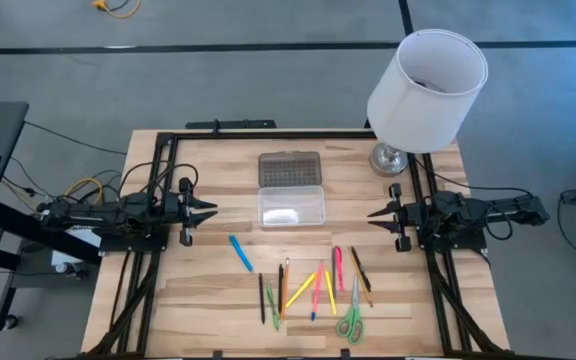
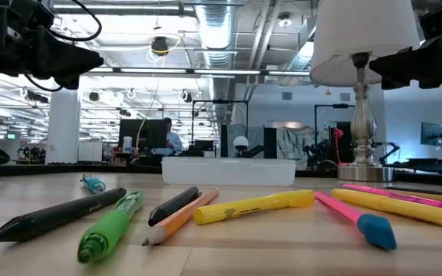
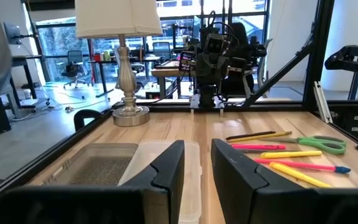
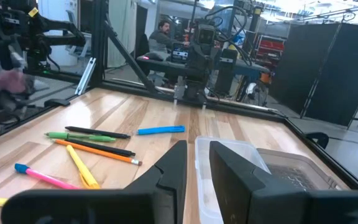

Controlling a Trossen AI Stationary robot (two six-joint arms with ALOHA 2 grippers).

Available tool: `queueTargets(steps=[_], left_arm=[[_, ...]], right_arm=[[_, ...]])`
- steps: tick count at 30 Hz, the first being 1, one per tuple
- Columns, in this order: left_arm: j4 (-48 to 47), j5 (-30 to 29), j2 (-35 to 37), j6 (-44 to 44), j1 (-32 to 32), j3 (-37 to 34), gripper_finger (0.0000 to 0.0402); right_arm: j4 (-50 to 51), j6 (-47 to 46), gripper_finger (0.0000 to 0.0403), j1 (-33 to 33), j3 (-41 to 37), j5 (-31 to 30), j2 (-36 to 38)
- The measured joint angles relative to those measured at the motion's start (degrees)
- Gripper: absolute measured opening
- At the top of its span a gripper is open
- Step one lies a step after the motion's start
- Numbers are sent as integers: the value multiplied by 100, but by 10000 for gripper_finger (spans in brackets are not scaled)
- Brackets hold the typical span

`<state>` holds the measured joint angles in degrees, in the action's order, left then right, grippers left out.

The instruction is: Pick & place school supplies into a supply box

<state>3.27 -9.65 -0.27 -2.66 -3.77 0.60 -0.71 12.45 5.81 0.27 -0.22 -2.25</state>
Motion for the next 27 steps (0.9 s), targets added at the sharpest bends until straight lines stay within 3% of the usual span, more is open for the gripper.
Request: queueTargets(steps=[21,24,27], left_arm=[[34,-4,-2,-28,0,0,77],[79,-4,-2,194,0,0,77],[-3,211,-2,1032,0,0,77]], right_arm=[[0,76,65,1,0,0,-1],[0,456,65,8,0,0,-1],[0,503,65,15,0,0,-1]])
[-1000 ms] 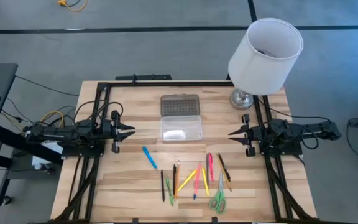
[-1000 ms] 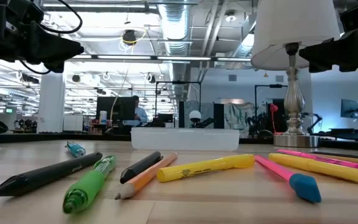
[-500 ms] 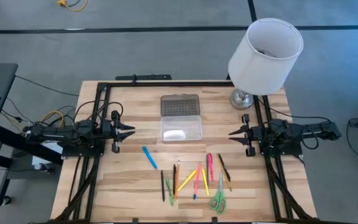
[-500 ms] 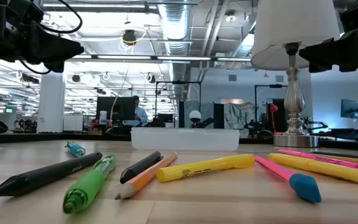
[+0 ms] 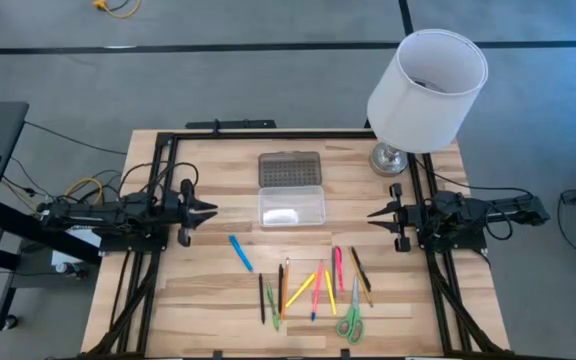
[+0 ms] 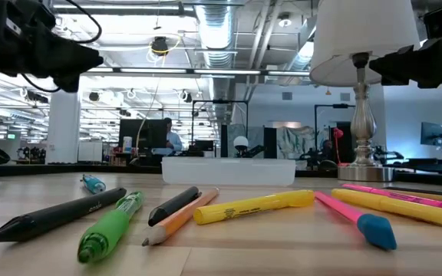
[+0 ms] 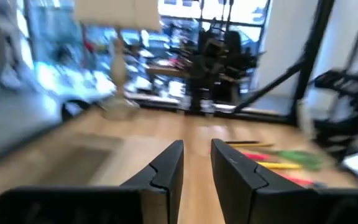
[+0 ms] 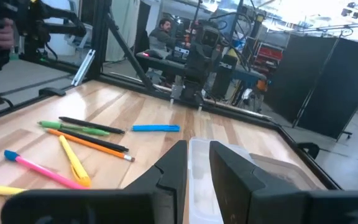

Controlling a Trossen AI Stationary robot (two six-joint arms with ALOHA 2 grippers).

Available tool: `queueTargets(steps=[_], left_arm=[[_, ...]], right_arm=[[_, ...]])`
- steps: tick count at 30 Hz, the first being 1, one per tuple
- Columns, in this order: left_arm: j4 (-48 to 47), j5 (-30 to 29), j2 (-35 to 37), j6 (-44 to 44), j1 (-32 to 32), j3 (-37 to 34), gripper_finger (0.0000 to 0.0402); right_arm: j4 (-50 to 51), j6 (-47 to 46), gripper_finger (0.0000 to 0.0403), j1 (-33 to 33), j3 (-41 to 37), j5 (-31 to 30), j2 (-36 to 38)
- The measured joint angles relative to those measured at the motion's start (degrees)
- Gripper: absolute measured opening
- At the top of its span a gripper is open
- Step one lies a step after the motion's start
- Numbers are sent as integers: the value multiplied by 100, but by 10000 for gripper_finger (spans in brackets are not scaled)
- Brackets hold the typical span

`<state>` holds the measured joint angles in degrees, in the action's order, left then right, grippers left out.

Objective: Pick & place school supplies into a supply box
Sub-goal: Put the blue pen into the gray supply box

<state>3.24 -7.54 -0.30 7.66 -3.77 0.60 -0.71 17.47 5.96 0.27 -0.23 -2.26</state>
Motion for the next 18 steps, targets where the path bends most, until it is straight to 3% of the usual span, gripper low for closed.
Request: queueTargets(steps=[3,11,18], left_arm=[[-78,412,0,673,0,1,77],[869,249,0,294,-1,1,77],[766,221,-45,-340,-1,-9,77]], right_arm=[[-2,11,65,-5,0,0,0],[-4,564,65,-5,0,-5,0],[-72,-587,65,2,0,11,-1]])
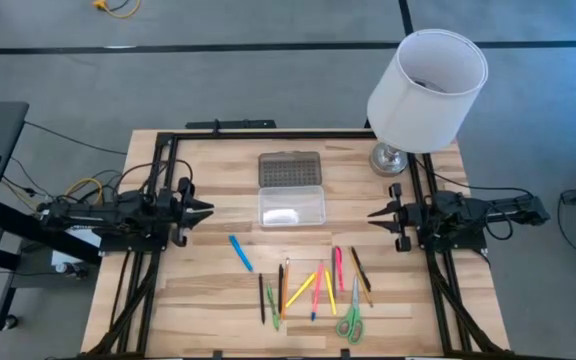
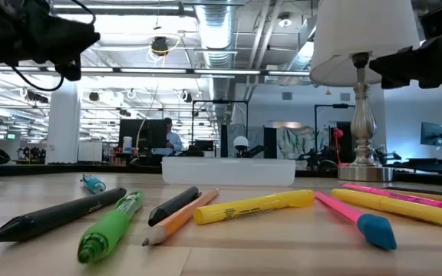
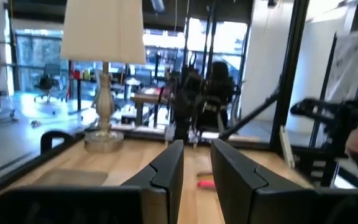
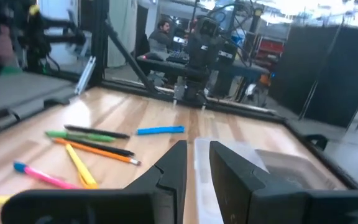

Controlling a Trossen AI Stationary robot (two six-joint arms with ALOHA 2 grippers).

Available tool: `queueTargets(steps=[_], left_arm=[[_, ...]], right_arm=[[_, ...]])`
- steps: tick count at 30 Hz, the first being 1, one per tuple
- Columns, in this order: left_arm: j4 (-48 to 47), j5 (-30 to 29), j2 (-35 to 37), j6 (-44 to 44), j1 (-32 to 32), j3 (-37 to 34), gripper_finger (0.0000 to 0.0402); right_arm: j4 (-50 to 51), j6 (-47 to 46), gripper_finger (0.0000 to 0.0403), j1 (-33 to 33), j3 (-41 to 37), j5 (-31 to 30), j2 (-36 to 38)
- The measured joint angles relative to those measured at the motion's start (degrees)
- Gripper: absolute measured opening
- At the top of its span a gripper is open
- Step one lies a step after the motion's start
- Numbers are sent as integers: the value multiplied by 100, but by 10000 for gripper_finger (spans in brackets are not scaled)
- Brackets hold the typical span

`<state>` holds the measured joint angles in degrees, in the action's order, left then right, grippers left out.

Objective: Pick & place school supplies into a supply box
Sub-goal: Put the blue pen into the gray supply box

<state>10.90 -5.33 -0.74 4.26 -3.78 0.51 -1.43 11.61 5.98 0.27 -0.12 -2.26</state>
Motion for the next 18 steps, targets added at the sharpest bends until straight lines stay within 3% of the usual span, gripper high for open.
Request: queueTargets(steps=[4,8,13,18], left_arm=[[-266,-164,-176,-355,-1,-2,77],[686,-435,-428,-468,1,-4,77],[1216,163,-619,-581,1,-9,77],[1204,512,-1039,-517,-1,-11,77]], right_arm=[[-199,76,65,0,0,0,2],[-498,478,65,0,0,0,0],[-1087,772,65,0,50,4,0],[-1196,245,65,0,90,7,2]])
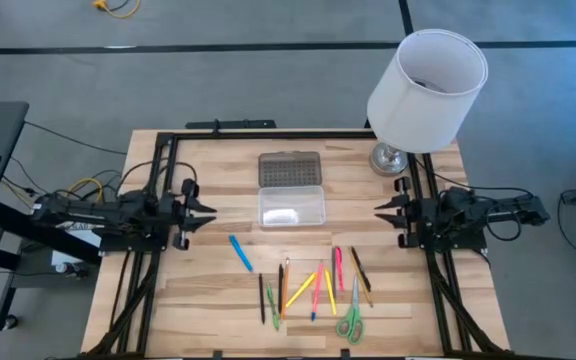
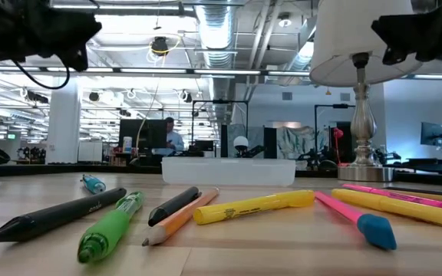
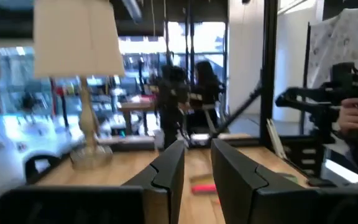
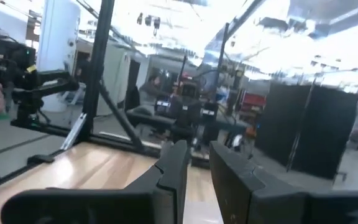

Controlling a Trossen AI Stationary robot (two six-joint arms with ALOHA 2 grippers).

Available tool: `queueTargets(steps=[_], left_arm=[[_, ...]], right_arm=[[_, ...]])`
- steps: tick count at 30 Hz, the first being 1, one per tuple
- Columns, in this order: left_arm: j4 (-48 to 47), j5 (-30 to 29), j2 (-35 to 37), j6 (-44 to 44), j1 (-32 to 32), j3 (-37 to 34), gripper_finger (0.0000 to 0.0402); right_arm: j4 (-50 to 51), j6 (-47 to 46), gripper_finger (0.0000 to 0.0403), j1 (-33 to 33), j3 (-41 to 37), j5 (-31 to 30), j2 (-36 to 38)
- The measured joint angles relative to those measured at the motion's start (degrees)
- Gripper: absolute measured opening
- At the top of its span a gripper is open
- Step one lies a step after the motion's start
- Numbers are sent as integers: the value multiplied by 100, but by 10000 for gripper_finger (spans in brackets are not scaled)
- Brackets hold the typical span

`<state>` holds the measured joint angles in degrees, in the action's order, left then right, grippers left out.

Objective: Pick & place school supplies into a supply box
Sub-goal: Put the blue pen into the gray supply box

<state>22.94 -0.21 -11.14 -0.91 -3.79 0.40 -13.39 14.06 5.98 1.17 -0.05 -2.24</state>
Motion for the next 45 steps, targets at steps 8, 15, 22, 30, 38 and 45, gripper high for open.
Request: queueTargets(steps=[8,15,22,30,38,45], left_arm=[[502,40,-838,356,0,-2,77],[709,231,-1377,111,0,-4,77],[1119,776,-1663,-195,2,257,77],[1116,1417,-1816,-948,0,599,77],[844,1062,-1814,-807,0,610,77],[640,-1733,-1810,-1181,2,612,77]], right_arm=[[179,-647,66,0,7,9,0],[177,-469,65,0,15,9,0],[-23,-17,65,0,20,7,-1],[-251,102,65,0,28,4,-1],[-249,177,65,-7,28,-2,0],[-337,140,65,-7,28,-4,0]])
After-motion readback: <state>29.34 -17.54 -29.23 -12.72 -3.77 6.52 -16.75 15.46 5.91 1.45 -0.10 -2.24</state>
